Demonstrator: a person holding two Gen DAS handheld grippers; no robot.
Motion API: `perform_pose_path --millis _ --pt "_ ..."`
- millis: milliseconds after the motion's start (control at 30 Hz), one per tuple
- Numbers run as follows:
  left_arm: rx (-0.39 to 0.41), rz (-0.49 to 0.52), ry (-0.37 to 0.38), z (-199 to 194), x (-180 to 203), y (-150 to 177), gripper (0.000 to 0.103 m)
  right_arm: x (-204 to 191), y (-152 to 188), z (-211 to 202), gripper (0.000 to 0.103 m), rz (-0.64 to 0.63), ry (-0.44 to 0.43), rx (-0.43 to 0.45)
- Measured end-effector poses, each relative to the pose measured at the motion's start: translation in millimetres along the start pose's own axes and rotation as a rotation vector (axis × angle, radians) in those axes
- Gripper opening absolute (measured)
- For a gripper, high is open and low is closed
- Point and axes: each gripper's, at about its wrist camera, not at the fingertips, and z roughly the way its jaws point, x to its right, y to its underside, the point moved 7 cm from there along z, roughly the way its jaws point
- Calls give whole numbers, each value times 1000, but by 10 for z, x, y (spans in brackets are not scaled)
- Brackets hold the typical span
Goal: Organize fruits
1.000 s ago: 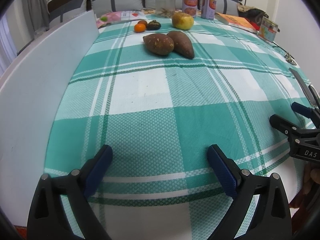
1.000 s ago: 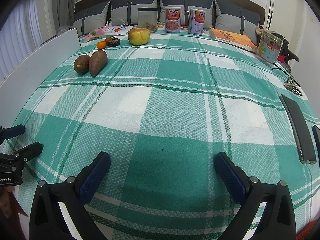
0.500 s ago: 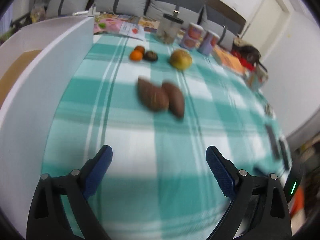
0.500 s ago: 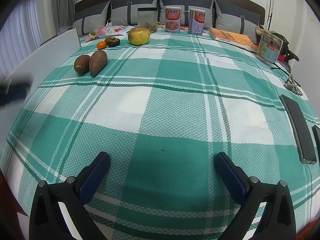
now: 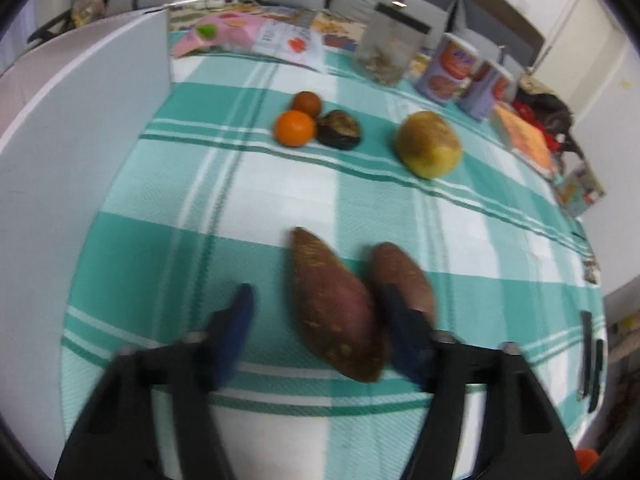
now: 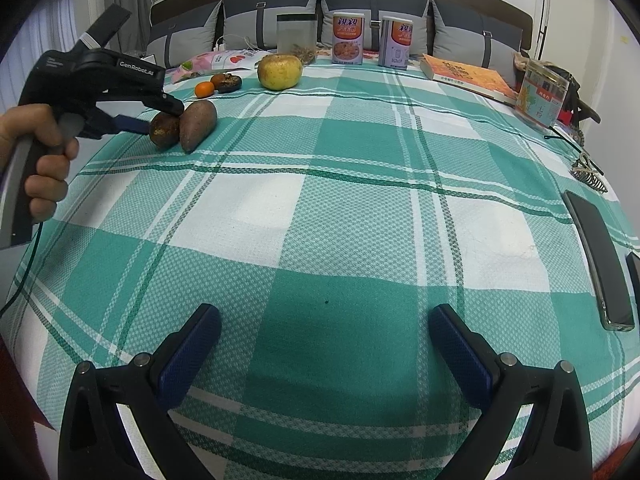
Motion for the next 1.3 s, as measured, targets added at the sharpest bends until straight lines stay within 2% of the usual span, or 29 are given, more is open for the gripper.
perform_pose_path --millis 67,133,233,400,500,533,600,667,700,767,800,833,933,1100,1167,1200,1300 --pt "-19 -26 45 38 -46 -3 74 0 0 -1 103 0 0 0" --pt "-31 -24 135 14 5 -15 45 1 -2 1 103 0 0 0" --pt "-42 97 67 -41 125 8 44 2 -3 3 103 0 0 0" --pt "-98 179 103 -231 108 153 42 2 -5 3 103 0 0 0" --pt "-135 241 123 -426 48 307 34 -1 -3 2 103 0 0 0" --pt "-135 249 126 -483 20 340 24 -2 -2 1 103 0 0 0" --pt "-138 247 152 -584 -38 417 18 -5 0 -2 103 0 0 0" --pt "-144 255 142 -602 -70 488 18 -8 0 -6 103 0 -1 0" --pt "-131 265 132 -607 -78 522 22 -7 0 -3 103 0 -1 0" --pt "-106 248 130 -620 -84 542 50 -8 2 -6 103 0 0 1" --pt "-80 230 124 -642 -96 530 73 -8 1 -6 103 0 0 1" --pt "-54 221 122 -661 -90 517 79 -6 0 -4 103 0 -1 1" --pt "-36 233 104 -629 -15 514 79 -7 0 -3 103 0 -1 0" --pt "-67 250 0 -328 57 478 74 -9 2 -5 103 0 -1 0" --pt "-84 234 -12 -223 39 472 48 -8 2 -4 103 0 -1 0" --pt "-96 219 -14 -171 15 480 41 -8 1 -4 103 0 -1 0" --pt "-84 213 -13 -217 -26 554 41 -10 1 -4 103 0 -3 1"
